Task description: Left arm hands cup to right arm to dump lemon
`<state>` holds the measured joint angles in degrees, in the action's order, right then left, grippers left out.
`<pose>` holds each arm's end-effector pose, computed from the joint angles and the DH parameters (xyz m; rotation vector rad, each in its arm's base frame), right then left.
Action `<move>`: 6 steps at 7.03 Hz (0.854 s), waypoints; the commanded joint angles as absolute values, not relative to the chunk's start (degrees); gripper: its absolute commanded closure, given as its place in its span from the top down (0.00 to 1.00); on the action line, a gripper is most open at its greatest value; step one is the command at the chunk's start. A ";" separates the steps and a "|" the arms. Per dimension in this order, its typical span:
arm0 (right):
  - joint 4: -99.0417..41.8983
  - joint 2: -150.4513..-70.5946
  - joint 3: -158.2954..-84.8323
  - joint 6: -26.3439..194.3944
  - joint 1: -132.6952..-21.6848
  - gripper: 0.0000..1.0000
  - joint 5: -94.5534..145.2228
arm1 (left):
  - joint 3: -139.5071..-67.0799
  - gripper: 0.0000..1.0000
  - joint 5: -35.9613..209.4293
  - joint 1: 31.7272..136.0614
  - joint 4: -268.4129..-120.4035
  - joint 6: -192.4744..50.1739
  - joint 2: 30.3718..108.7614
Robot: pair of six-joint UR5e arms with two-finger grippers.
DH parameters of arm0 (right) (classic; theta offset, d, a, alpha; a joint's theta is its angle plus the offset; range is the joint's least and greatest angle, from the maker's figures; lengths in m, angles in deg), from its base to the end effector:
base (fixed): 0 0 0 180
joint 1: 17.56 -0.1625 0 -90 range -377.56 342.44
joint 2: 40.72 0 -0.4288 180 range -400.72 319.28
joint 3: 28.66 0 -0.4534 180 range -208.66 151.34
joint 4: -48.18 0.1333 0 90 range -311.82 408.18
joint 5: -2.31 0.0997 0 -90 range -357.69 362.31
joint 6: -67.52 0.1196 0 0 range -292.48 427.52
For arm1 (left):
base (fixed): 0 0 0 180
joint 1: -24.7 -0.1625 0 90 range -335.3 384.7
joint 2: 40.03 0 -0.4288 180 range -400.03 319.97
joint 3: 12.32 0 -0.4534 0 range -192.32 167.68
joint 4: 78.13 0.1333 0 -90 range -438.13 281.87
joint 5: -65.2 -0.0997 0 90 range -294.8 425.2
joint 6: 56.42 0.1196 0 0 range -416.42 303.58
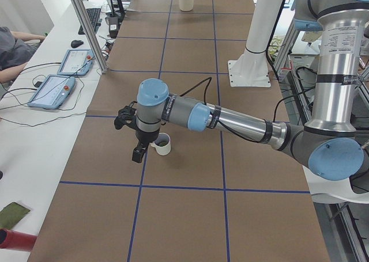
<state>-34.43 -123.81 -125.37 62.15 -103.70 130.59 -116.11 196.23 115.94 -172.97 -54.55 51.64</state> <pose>0.0174 -0.6216 0.5333 0.3625 -0.6576 -0.2759 -0.0672 -0.5730 0.5203 0.3581 0.6991 0.1373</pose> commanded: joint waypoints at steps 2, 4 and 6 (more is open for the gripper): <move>-30.23 -123.25 -130.77 66.47 -99.24 1.00 130.81 | -112.81 1.00 197.47 114.96 -185.04 -63.10 52.43; -27.42 -121.14 -130.69 67.69 -92.72 1.00 130.63 | -110.51 1.00 198.80 108.84 -189.83 -65.02 52.78; -27.41 -117.81 -131.05 71.10 -89.99 1.00 130.63 | -109.36 1.00 198.44 102.85 -191.68 -72.45 52.79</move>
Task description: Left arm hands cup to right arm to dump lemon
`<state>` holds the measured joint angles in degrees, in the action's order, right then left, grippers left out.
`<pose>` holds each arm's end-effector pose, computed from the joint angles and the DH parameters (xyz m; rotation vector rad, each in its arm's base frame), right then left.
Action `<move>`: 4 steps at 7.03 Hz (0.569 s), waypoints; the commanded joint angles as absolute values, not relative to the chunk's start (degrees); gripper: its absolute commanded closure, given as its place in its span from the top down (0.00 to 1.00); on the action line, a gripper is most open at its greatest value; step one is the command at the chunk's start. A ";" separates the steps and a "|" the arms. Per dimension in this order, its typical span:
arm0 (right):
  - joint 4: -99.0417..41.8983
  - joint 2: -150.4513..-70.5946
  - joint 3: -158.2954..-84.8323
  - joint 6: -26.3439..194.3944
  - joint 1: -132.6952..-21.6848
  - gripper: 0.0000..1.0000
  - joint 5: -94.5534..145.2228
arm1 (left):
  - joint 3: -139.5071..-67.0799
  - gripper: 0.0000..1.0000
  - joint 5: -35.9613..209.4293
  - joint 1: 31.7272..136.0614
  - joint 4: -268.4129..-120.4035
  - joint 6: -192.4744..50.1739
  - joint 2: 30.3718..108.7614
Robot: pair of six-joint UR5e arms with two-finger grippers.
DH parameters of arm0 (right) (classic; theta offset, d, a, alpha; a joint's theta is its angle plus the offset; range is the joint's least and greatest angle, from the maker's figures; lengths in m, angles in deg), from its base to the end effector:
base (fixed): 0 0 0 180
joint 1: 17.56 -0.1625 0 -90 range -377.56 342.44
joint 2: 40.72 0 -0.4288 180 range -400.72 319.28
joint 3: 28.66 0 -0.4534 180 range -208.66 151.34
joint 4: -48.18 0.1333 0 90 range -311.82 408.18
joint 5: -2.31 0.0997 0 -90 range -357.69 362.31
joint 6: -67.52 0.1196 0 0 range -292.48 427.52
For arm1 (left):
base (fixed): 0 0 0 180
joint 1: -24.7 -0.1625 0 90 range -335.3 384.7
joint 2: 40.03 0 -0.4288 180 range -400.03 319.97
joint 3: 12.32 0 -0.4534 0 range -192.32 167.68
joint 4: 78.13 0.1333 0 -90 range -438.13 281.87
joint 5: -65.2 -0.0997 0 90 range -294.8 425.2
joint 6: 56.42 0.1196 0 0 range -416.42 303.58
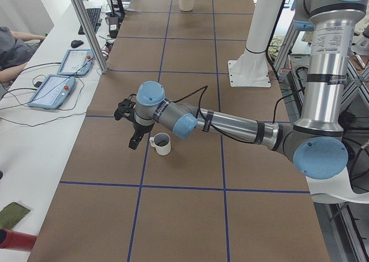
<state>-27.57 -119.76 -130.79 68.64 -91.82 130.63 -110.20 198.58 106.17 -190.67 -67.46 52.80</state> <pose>-0.1153 -0.6270 0.4198 0.5295 -0.7349 -0.4554 0.0381 -0.5987 0.5245 0.4187 0.8179 0.1789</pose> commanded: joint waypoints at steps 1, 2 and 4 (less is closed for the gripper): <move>-27.41 -116.32 -131.66 74.87 -88.50 1.00 130.55 | -109.18 1.00 197.22 99.70 -193.86 -77.72 52.18; -27.41 -115.87 -132.71 77.17 -87.27 1.00 130.46 | -108.05 1.00 195.91 96.97 -197.19 -82.04 51.21; -27.41 -115.86 -133.69 78.34 -85.85 0.99 128.35 | -102.44 1.00 192.05 92.31 -208.59 -88.21 49.98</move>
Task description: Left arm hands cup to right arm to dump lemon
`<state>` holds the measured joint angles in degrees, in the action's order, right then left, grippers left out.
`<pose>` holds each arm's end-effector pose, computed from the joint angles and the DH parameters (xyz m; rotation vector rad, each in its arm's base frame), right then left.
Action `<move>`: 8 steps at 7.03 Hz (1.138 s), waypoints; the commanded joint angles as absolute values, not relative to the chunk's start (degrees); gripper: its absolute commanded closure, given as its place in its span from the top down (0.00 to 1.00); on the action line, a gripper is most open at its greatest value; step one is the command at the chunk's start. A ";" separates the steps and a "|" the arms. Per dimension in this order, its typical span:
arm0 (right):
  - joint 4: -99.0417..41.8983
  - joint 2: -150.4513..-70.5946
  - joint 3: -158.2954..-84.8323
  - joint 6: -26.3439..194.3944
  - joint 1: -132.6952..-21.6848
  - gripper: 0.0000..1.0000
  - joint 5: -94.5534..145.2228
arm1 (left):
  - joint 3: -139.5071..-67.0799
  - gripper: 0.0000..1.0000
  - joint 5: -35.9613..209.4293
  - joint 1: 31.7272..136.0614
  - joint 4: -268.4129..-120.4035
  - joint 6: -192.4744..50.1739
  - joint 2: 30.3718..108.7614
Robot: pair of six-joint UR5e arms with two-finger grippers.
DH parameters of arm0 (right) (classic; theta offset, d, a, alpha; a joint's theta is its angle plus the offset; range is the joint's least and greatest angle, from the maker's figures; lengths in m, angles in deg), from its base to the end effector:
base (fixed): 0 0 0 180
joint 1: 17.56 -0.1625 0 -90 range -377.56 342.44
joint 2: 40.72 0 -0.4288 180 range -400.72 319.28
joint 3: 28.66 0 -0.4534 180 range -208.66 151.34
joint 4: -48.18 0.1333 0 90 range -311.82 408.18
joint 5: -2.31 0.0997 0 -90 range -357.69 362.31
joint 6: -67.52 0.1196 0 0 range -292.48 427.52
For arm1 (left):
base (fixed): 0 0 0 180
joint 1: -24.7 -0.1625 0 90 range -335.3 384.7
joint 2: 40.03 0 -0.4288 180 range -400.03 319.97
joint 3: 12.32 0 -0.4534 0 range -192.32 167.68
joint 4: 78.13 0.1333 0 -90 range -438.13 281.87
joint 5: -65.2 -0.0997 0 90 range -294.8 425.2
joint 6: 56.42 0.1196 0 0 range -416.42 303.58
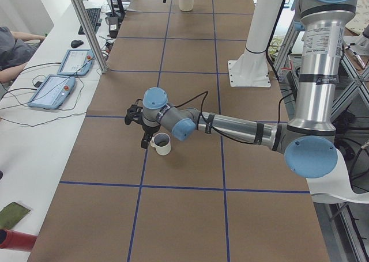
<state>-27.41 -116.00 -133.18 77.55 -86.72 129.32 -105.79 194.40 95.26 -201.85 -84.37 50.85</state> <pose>-0.1713 -0.6224 0.3560 0.5477 -0.7916 -0.4198 0.1434 -0.5796 0.5683 0.3189 0.8576 0.0892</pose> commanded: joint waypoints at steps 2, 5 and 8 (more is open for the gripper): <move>-27.32 -115.51 -133.86 78.33 -85.67 0.99 128.35 | -101.09 0.99 191.06 89.75 -212.25 -91.66 49.54; -27.32 -115.51 -134.04 77.98 -85.67 0.99 128.35 | -101.09 0.06 190.36 88.68 -212.43 -91.31 49.44; -27.32 -115.51 -134.04 77.72 -85.67 1.00 128.08 | -101.44 0.00 190.44 88.68 -212.43 -90.87 49.44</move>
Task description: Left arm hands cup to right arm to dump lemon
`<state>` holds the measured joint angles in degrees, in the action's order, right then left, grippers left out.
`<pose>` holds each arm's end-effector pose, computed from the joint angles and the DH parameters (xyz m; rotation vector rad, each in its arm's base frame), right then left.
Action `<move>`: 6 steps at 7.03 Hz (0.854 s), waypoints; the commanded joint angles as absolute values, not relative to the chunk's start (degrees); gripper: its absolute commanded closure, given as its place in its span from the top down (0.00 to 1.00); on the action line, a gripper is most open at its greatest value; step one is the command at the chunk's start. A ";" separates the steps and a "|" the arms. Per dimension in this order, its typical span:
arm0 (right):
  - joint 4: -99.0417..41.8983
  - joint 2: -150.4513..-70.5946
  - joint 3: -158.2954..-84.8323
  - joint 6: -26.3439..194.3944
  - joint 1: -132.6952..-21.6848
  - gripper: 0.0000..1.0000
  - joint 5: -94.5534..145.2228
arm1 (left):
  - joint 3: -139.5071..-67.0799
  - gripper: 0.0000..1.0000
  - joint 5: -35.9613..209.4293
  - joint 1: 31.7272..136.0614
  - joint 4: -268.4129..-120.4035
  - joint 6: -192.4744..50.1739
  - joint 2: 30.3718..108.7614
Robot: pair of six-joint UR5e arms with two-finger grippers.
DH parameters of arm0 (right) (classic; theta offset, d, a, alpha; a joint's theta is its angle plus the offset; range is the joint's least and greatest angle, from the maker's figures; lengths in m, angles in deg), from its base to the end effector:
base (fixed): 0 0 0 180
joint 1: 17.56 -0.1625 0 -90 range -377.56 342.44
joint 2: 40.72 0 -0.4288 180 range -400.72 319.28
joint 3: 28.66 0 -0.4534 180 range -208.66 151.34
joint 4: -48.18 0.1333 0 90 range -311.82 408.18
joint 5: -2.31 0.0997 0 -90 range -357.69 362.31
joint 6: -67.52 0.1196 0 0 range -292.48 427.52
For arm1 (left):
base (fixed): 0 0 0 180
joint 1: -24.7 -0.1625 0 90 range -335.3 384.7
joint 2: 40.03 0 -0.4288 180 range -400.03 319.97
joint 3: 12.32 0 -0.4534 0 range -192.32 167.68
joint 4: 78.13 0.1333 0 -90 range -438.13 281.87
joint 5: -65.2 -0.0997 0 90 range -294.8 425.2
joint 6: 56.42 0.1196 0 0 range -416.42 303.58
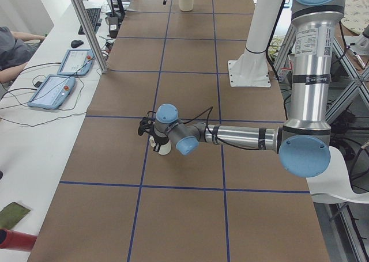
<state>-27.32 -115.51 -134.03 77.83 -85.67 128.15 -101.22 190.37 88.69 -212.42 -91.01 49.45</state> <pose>-0.1806 -0.6192 0.3435 0.5696 -0.7847 -0.4320 0.2004 -0.5575 0.6084 0.3266 0.8669 0.0896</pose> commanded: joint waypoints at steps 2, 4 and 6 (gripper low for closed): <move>-27.32 -115.16 -134.12 77.63 -85.67 1.00 128.08 | -103.80 0.00 193.41 88.86 -211.38 -90.96 49.79; -27.32 -112.45 -134.13 77.89 -83.93 1.00 123.11 | -104.08 0.00 197.91 90.26 -209.80 -93.75 52.33; -27.32 -110.25 -133.95 78.51 -77.19 0.99 109.44 | -104.08 0.00 197.30 90.44 -209.17 -108.12 59.17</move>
<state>-27.32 -111.59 -134.05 78.09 -81.27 117.30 -104.04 197.39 90.29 -209.50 -100.39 55.36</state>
